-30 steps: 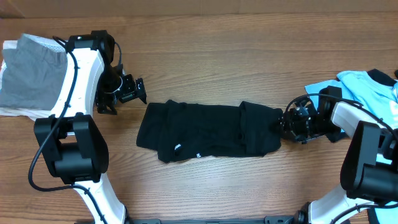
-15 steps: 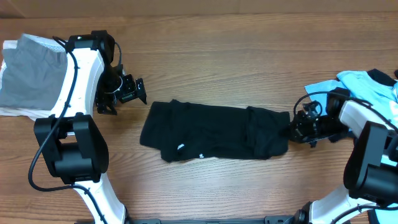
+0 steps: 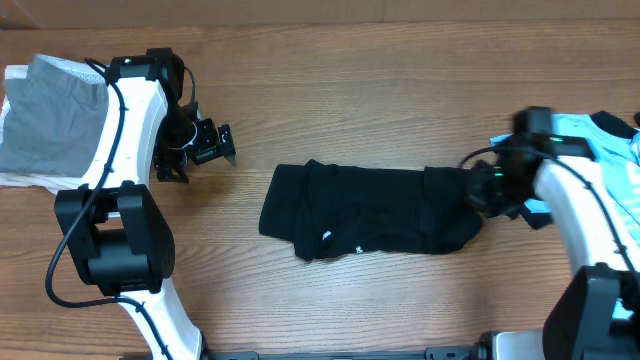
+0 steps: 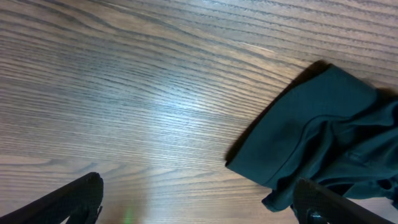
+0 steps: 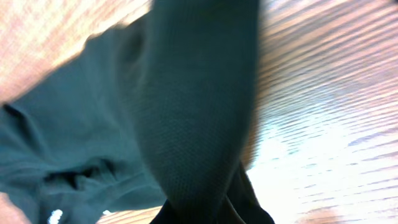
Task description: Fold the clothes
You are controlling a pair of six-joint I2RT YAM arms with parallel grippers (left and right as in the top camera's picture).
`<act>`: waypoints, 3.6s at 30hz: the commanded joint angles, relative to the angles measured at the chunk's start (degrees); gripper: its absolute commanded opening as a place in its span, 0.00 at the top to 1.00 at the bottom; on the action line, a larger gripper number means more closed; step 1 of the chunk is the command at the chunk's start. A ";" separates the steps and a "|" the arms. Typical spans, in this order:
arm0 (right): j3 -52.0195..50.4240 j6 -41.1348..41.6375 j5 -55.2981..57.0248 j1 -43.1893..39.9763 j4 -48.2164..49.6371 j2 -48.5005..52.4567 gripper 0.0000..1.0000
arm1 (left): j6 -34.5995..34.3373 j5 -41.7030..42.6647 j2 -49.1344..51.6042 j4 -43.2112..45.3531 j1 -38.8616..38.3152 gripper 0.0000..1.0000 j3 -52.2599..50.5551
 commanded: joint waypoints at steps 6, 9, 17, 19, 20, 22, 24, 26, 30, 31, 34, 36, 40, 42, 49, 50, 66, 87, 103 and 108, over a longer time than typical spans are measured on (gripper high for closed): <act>-0.17 10.78 8.46 18.97 4.90 -0.33 0.96 | 0.26 0.98 -0.13 0.09 -0.22 0.00 1.29; -0.17 12.35 8.90 22.80 6.40 -0.13 0.91 | 0.26 0.96 -0.13 0.11 -0.22 0.00 1.29; -0.24 12.48 8.87 27.45 6.36 3.63 0.73 | 0.26 0.96 -0.13 0.11 -0.22 0.00 1.29; -0.24 12.52 8.83 27.78 6.67 4.59 0.69 | 0.26 0.96 -0.13 0.11 -0.22 0.00 1.29; -0.24 12.55 8.85 27.87 6.75 4.87 0.68 | 0.26 0.96 -0.13 0.11 -0.22 0.00 1.29; -0.20 13.64 8.94 27.85 6.78 4.87 0.67 | 0.26 0.96 -0.13 0.11 -0.22 0.00 1.29; 0.59 15.28 8.85 27.47 6.78 4.74 0.67 | 0.26 0.96 -0.13 0.11 -0.22 0.00 1.29; 2.23 15.74 8.83 26.97 6.60 4.63 0.67 | 0.26 0.96 -0.13 0.15 -0.22 0.00 1.29; 7.34 15.21 8.85 25.99 4.28 4.15 0.67 | 0.26 0.94 -0.13 0.11 -0.22 0.00 1.29; 9.05 14.60 8.85 25.73 3.65 4.09 0.67 | 0.28 0.94 -0.13 0.09 -0.22 0.00 1.29; 13.68 14.58 8.68 24.76 2.38 4.00 0.67 | 0.26 0.96 -0.13 0.11 -0.22 0.00 1.29; 16.57 14.56 8.68 23.65 1.64 4.00 0.66 | 0.26 0.96 -0.13 0.09 -0.22 0.00 1.29; 18.01 14.36 8.68 20.22 1.11 4.02 0.58 | 0.28 0.92 -0.13 -0.31 -0.22 0.00 1.29; 17.27 14.29 8.55 18.40 0.81 4.52 0.69 | 0.28 0.92 -0.13 -0.35 -0.22 0.00 1.29; 12.68 11.78 2.78 16.33 -2.16 7.69 0.96 | 0.26 0.92 -0.13 -0.02 -0.22 0.00 1.29; 11.93 11.78 2.69 16.37 -2.16 7.78 0.96 | 0.26 0.94 -0.13 -0.04 -0.22 0.00 1.29; -1.16 13.57 -2.78 16.61 21.16 11.10 0.96 | 0.26 0.94 -0.13 -0.09 -0.22 0.00 1.29; 9.88 10.21 2.40 16.50 -3.23 -2.12 0.85 | 0.26 0.94 -0.13 -0.70 -0.22 0.00 1.29; -11.96 13.09 -7.48 20.41 7.72 -1.62 0.81 | 0.28 0.92 -0.13 -0.92 -0.22 0.00 1.29; -13.20 12.87 -7.48 20.41 6.05 -1.62 0.84 | 0.26 0.94 -0.13 -0.68 -0.22 0.00 1.29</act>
